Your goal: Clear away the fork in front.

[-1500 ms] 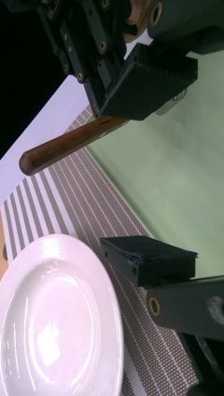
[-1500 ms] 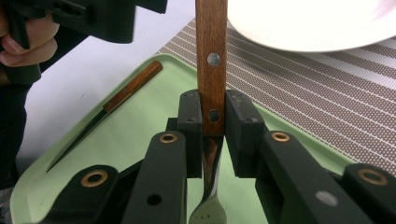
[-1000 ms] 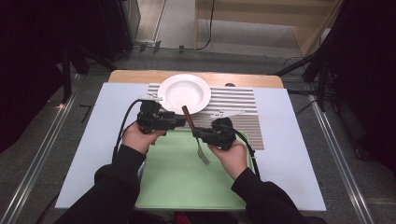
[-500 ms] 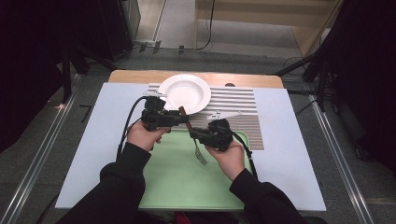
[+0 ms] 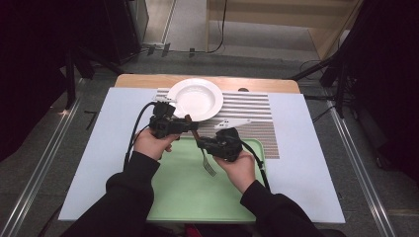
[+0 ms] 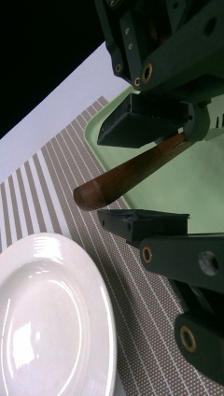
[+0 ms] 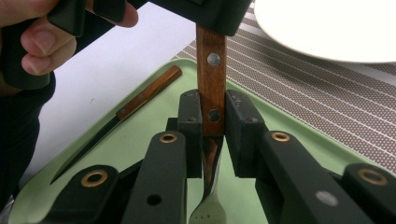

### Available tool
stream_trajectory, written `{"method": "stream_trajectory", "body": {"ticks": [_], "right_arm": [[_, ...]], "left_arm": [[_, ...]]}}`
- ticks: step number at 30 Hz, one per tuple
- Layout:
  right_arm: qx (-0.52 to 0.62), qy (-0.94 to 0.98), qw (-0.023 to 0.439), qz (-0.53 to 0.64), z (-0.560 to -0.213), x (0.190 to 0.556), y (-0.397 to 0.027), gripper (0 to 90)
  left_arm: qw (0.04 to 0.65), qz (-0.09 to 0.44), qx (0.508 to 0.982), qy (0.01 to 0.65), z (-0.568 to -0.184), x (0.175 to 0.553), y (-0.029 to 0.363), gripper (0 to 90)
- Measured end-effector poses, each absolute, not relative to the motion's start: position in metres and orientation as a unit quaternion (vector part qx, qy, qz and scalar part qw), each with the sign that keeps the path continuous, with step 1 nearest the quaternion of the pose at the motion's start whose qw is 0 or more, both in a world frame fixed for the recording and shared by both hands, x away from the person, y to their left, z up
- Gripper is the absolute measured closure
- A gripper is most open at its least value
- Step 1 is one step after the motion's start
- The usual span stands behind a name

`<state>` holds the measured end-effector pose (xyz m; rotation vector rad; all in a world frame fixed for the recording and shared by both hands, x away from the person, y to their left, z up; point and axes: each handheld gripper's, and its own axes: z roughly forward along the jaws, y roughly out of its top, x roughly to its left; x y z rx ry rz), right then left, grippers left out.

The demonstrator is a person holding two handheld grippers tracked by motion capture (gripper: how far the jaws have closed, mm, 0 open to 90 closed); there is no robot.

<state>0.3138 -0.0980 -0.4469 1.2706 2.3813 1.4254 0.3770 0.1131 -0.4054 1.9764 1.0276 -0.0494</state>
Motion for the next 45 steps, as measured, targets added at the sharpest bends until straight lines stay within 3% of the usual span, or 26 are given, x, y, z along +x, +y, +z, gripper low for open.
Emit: {"method": "stream_trajectory", "body": {"ticks": [22,27,29,30,31,37,45], "right_arm": [[0.417,0.779,0.041,0.466,-0.447,0.314,-0.095,75.6],[0.414,0.781,0.036,0.467,-0.448,0.315,-0.095,75.2],[0.405,0.783,0.035,0.471,-0.448,0.315,-0.095,71.0],[0.405,0.781,0.036,0.474,-0.447,0.316,-0.096,62.5],[0.404,0.779,0.032,0.479,-0.447,0.316,-0.096,60.2],[0.399,0.777,0.021,0.486,-0.446,0.316,-0.097,55.7],[0.370,0.777,0.022,0.509,-0.441,0.312,-0.105,42.5]], "left_arm": [[0.452,-0.048,0.787,0.417,-0.407,0.379,0.117,70.1],[0.474,-0.094,0.766,0.425,-0.408,0.381,0.119,76.9],[0.480,-0.108,0.760,0.424,-0.408,0.382,0.122,78.3],[0.482,-0.110,0.759,0.425,-0.408,0.383,0.123,78.4],[0.483,-0.113,0.757,0.425,-0.408,0.383,0.124,78.4],[0.492,-0.109,0.757,0.416,-0.404,0.380,0.124,78.5],[0.503,-0.092,0.764,0.393,-0.392,0.375,0.128,78.6]]}}
